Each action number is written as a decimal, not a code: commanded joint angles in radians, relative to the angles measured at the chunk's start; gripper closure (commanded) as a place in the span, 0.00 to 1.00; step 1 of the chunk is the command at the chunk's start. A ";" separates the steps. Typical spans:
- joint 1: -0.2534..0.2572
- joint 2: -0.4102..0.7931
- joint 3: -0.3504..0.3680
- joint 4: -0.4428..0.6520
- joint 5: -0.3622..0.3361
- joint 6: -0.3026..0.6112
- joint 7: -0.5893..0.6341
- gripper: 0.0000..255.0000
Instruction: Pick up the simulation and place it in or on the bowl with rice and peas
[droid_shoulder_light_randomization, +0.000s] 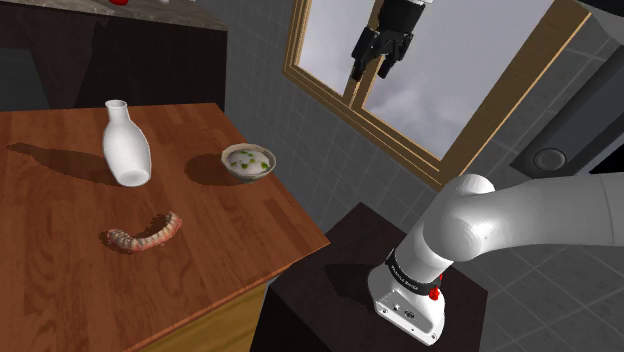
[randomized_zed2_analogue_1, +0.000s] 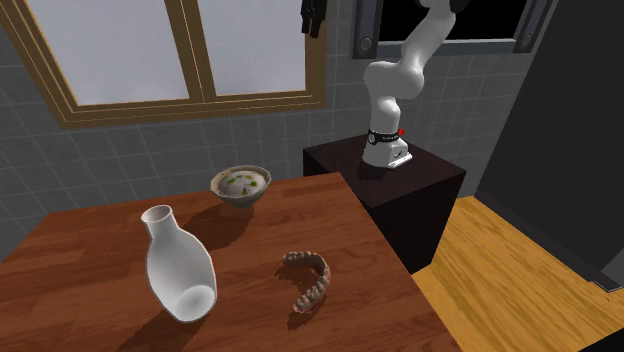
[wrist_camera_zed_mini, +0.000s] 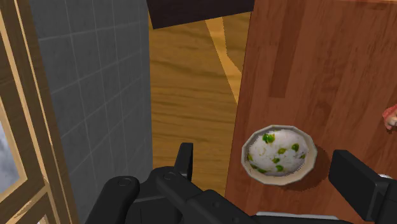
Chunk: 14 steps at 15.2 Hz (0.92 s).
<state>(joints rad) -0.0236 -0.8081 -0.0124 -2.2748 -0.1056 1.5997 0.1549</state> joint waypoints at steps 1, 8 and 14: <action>0.000 0.000 0.000 0.000 0.000 0.000 0.000 0.00; 0.017 0.027 0.120 -0.148 0.072 0.160 0.185 0.00; 0.031 0.116 0.232 -0.221 0.128 0.313 0.344 0.00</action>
<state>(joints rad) 0.0060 -0.7104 0.2018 -2.4881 0.0148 1.8868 0.4714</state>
